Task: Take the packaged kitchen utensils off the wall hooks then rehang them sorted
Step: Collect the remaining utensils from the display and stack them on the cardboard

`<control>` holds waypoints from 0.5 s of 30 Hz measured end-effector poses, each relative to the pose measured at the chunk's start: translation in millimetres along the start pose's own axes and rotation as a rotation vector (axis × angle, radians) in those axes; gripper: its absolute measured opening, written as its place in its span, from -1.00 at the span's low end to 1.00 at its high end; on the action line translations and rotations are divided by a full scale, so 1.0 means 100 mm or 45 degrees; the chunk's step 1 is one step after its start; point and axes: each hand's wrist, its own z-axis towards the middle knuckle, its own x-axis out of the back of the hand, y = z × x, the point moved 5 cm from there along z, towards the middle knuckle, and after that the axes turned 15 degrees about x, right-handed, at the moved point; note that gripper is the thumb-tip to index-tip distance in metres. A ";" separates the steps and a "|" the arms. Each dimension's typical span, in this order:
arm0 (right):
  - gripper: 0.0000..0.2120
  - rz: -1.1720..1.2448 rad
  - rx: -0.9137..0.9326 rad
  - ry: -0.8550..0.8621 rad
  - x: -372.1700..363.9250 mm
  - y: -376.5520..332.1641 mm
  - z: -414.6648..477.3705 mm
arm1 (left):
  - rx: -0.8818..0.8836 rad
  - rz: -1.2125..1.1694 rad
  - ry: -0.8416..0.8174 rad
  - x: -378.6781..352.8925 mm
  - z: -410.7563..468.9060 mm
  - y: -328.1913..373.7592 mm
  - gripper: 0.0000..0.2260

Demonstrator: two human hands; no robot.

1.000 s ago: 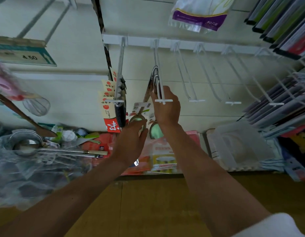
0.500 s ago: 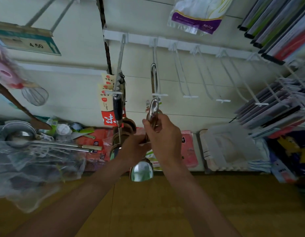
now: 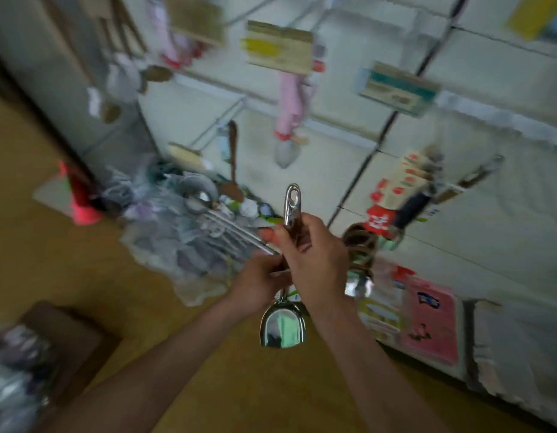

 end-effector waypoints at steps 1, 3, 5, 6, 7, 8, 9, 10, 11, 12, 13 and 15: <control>-0.76 0.034 0.064 -0.005 -0.22 -0.25 0.05 | 0.005 -0.028 0.049 0.31 -0.11 -0.07 -0.81; -0.75 0.099 0.188 -0.033 -0.69 -0.79 0.13 | 0.035 -0.097 0.180 0.97 -0.37 -0.30 -0.76; -0.72 0.137 0.323 -0.064 -1.13 -1.38 0.15 | 0.062 -0.153 0.312 1.59 -0.69 -0.54 -0.79; -0.69 0.165 0.388 -0.083 -1.33 -1.69 0.15 | 0.068 -0.190 0.381 1.89 -0.86 -0.66 -0.85; -0.66 0.201 0.445 -0.107 -1.51 -1.99 0.14 | 0.083 -0.235 0.438 2.17 -1.06 -0.77 -0.90; -0.64 0.241 0.496 -0.135 -1.68 -2.27 0.11 | 0.087 -0.285 0.482 2.43 -1.23 -0.89 -0.91; -0.62 0.278 0.545 -0.161 -1.83 -2.55 0.08 | 0.096 -0.318 0.516 2.66 -1.41 -0.99 -0.91; -0.63 0.304 0.596 -0.178 -1.97 -2.80 0.03 | 0.095 -0.340 0.547 2.86 -1.57 -1.09 -0.91; -0.64 0.318 0.646 -0.184 -2.09 -3.05 -0.01 | 0.097 -0.356 0.569 3.04 -1.74 -1.19 -0.90; -0.66 0.326 0.688 -0.187 -2.21 -3.27 -0.07 | 0.100 -0.380 0.591 3.20 -1.88 -1.32 -0.87; -0.66 0.333 0.715 -0.197 -2.33 -3.46 -0.12 | 0.108 -0.401 0.620 3.35 -2.03 -1.41 -0.84; -0.62 0.361 0.745 -0.240 -2.57 -3.79 -0.24 | 0.140 -0.431 0.676 3.60 -2.26 -1.63 -0.81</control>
